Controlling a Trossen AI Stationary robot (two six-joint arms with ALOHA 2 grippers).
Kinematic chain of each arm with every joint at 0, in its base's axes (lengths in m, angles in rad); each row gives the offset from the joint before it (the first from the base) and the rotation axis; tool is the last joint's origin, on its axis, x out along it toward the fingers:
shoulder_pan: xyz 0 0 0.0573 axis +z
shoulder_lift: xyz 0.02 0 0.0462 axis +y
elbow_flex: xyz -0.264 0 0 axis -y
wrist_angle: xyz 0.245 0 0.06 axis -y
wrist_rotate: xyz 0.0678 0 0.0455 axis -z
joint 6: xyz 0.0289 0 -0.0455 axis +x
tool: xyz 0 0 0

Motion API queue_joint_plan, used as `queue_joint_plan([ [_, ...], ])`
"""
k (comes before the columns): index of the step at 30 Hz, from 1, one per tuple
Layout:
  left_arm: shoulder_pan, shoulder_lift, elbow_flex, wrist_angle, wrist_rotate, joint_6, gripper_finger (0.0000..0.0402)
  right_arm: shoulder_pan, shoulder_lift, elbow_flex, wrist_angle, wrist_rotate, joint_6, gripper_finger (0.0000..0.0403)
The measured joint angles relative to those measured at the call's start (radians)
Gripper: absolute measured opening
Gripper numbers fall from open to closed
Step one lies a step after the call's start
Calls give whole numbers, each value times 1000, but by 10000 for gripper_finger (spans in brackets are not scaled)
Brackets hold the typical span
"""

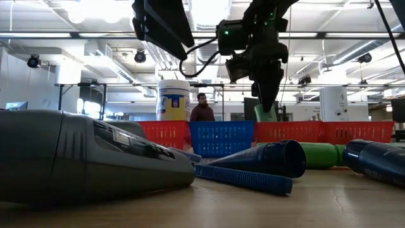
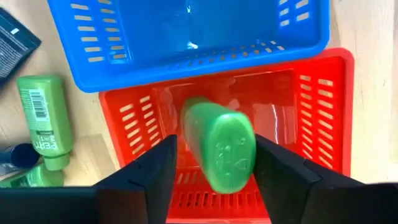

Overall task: Pick & Place Travel size toiletries
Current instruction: Put the green shampoo into the middle red bin

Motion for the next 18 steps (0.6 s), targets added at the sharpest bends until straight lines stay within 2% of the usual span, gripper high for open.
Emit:
queue_joint_plan([
  [2, 0, 0, 0, 0, 0, 0, 259, 0, 0, -1, 1, 17, -1, 204],
  [11, 0, 0, 0, -9, 0, 1, 259, 14, -43, -3, 19, 251, 27, 245],
  [18, 0, 0, 0, -11, -1, 20, 259, 83, -162, -32, 22, 253, 126, 276],
])
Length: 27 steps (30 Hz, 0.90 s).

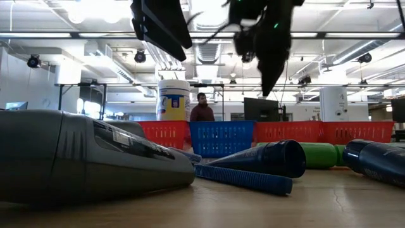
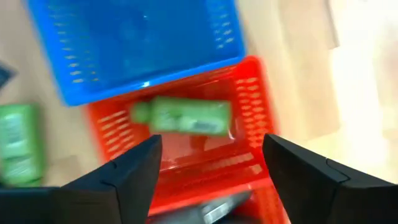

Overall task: Pick & Place Travel size toiletries
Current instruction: Put the green shampoo into the middle red bin

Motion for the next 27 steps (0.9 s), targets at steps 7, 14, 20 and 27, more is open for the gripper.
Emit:
queue_joint_plan([
  [7, -1, 0, -1, -6, 0, 17, 259, 201, -185, -163, -1, -11, 229, 296],
  [14, -3, -2, -28, -13, 6, 42, 259, 411, -293, -386, 107, -71, 781, 293],
  [20, -3, -2, -50, -32, 52, 92, 259, 560, -251, -444, 245, -74, 1156, 273],
  [27, -3, -14, -75, -74, 54, 206, 259, 639, -137, -414, 263, -112, 1384, 261],
])
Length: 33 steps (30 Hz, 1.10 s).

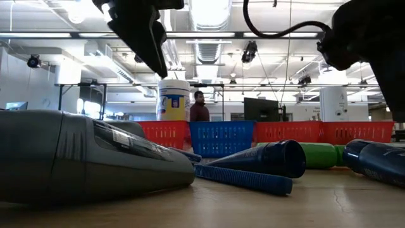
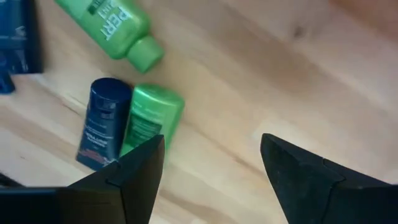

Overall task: Pick & Place Travel size toiletries
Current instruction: Put the green shampoo into the middle red bin

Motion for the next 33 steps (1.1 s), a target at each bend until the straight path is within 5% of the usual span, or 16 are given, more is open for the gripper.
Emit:
queue_joint_plan([
  [8, 11, -10, -30, 7, -1, 151, 259, 22, 122, 123, -16, -18, 149, 275],
  [19, 97, -107, -56, 8, 1, 249, 259, 24, 308, 260, -101, -36, 101, 295],
  [33, 144, -207, -71, 20, 3, 280, 259, 21, 322, 208, -28, -73, 187, 246],
])
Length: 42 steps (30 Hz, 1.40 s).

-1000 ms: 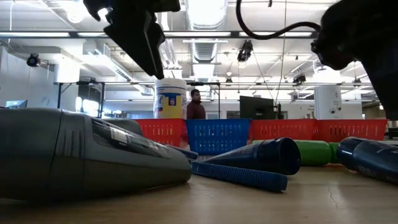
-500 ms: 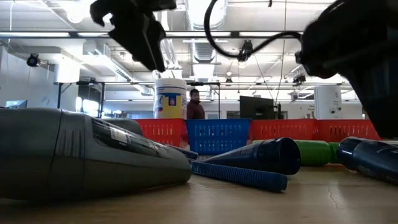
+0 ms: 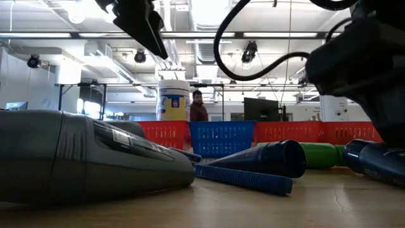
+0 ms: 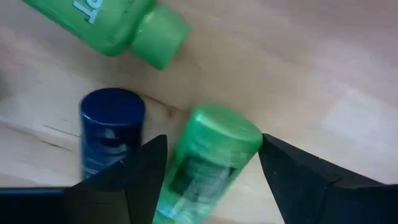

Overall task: Pick & Place Travel size toiletries
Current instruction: Put the green shampoo into the middle red bin

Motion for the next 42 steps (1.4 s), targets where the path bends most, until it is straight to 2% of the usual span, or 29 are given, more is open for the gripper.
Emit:
queue_joint_plan([
  [6, 0, -5, -51, 18, 0, -1, 259, 0, 0, -20, 61, -2, 90, 240],
  [14, 0, -10, -89, 26, 10, -1, 259, -2, 0, -36, 64, 0, 54, 246],
  [19, 0, -16, -92, 31, 10, -1, 259, -2, -9, -80, 105, -12, 28, 216],
  [25, 0, -21, -92, 30, 9, 0, 259, -5, -23, -68, 84, 6, -28, 161],
  [29, 0, -21, -95, 31, 8, 6, 259, -11, -84, -65, 79, 43, -26, 157],
  [32, 0, -27, -99, 27, 12, 20, 259, -18, -157, -75, 75, 118, 10, 158],
  [38, 0, -61, -99, 33, 34, 21, 259, -105, -360, -120, 69, 385, 72, 167],
  [42, 2, -93, -99, 33, 30, 20, 259, -251, -443, -160, 68, 423, -56, 163],
])
